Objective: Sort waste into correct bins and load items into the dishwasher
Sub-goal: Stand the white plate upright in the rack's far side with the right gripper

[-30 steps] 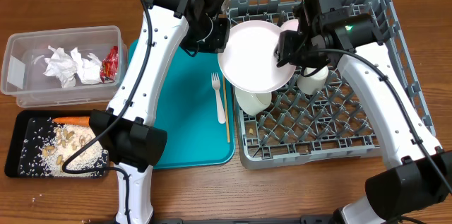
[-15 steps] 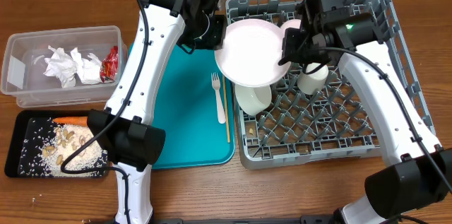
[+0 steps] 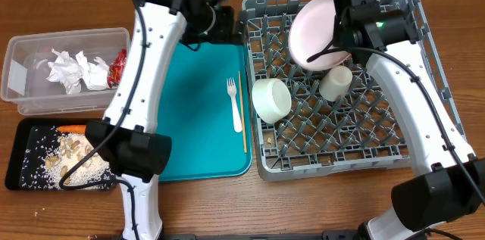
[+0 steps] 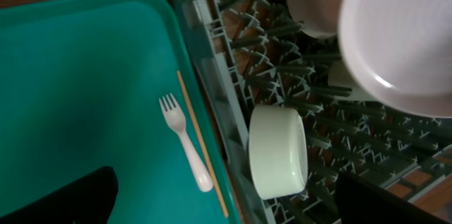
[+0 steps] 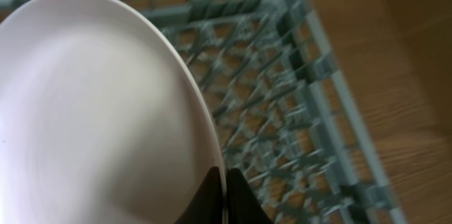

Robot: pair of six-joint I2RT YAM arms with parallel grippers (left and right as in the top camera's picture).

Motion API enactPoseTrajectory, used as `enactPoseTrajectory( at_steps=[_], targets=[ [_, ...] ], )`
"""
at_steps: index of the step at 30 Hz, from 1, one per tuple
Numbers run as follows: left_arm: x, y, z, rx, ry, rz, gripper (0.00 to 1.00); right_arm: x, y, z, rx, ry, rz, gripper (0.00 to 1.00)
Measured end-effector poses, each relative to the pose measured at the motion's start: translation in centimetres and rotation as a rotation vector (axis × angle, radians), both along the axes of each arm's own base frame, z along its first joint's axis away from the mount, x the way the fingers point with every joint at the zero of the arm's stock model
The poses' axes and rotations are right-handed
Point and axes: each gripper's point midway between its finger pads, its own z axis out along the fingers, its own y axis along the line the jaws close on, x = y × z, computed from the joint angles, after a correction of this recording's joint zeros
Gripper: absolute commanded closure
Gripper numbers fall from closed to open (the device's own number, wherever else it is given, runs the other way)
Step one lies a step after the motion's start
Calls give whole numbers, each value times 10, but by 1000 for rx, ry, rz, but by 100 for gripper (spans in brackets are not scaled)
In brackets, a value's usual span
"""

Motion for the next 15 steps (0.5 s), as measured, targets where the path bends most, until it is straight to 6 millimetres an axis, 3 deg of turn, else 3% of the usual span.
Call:
enactPoseTrajectory(
  at_steps=[7,15],
  targets=[
    [7,19,0,1,1,43,0,12,-31,54,-317,-68,40,96],
    [6,17,0,1,2,38,0,14,-57,60,-568,121,235,96]
  ],
)
